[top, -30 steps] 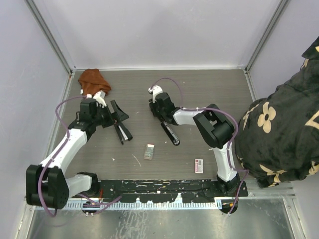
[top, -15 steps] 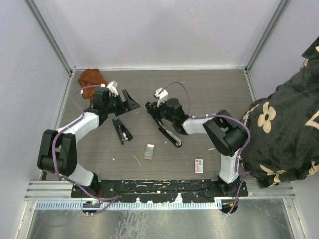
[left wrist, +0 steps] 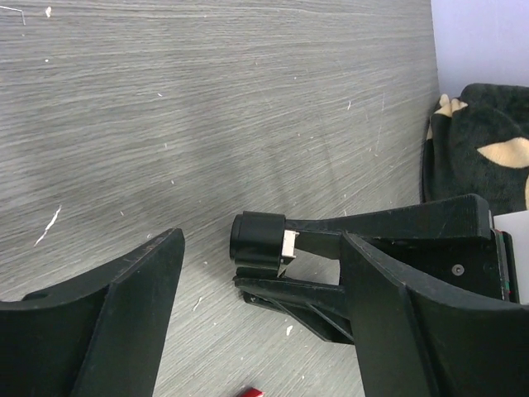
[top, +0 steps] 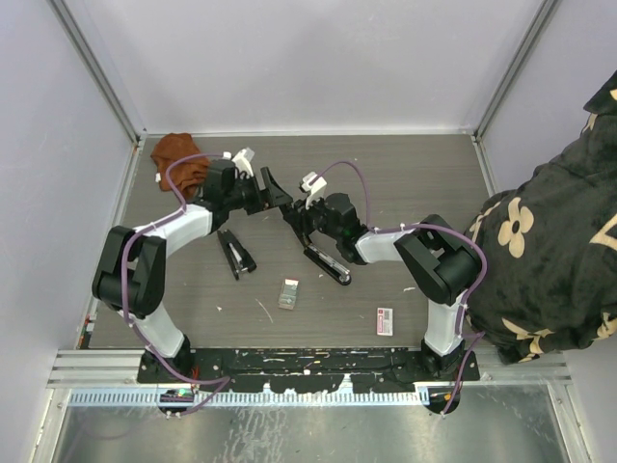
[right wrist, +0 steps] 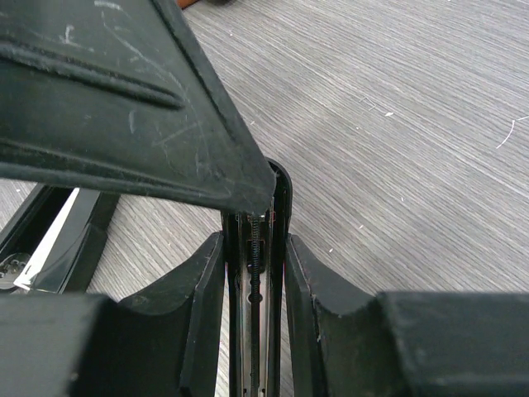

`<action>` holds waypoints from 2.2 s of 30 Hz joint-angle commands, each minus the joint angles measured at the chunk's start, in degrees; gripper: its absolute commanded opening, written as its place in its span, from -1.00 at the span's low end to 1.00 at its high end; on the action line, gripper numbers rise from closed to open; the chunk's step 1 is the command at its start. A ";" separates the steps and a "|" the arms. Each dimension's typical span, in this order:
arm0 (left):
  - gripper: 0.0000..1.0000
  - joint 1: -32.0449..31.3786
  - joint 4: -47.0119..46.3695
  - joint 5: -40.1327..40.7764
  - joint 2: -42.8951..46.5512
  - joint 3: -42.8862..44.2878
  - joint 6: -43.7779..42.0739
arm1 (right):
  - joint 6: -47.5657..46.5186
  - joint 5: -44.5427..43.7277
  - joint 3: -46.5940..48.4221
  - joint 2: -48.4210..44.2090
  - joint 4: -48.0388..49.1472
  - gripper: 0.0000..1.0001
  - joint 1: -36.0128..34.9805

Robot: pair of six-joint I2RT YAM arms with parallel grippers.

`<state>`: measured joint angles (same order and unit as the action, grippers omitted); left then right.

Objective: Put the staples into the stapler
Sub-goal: Close the stapler at the center of the board.

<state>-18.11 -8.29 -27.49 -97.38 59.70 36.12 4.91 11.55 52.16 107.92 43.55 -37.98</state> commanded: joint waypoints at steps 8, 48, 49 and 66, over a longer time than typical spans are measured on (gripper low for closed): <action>0.23 -2.50 4.06 0.77 -1.61 4.30 -4.32 | 0.96 1.81 0.84 -4.20 7.03 -0.99 -0.06; -0.72 -28.97 15.30 40.71 10.94 1.53 -37.68 | 5.86 -21.93 -30.30 -28.51 -10.05 0.25 -10.14; -0.72 -29.38 15.47 41.16 11.04 1.58 -37.81 | 6.04 -22.74 -30.28 -27.90 -9.81 0.21 -10.41; -0.69 -36.07 15.13 45.33 12.94 -0.43 -38.76 | 6.91 -23.55 -32.17 -23.58 -5.10 -0.70 -10.80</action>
<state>-52.34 6.09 16.29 -86.83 60.16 -4.05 9.96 -9.41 20.60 83.31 33.63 -49.01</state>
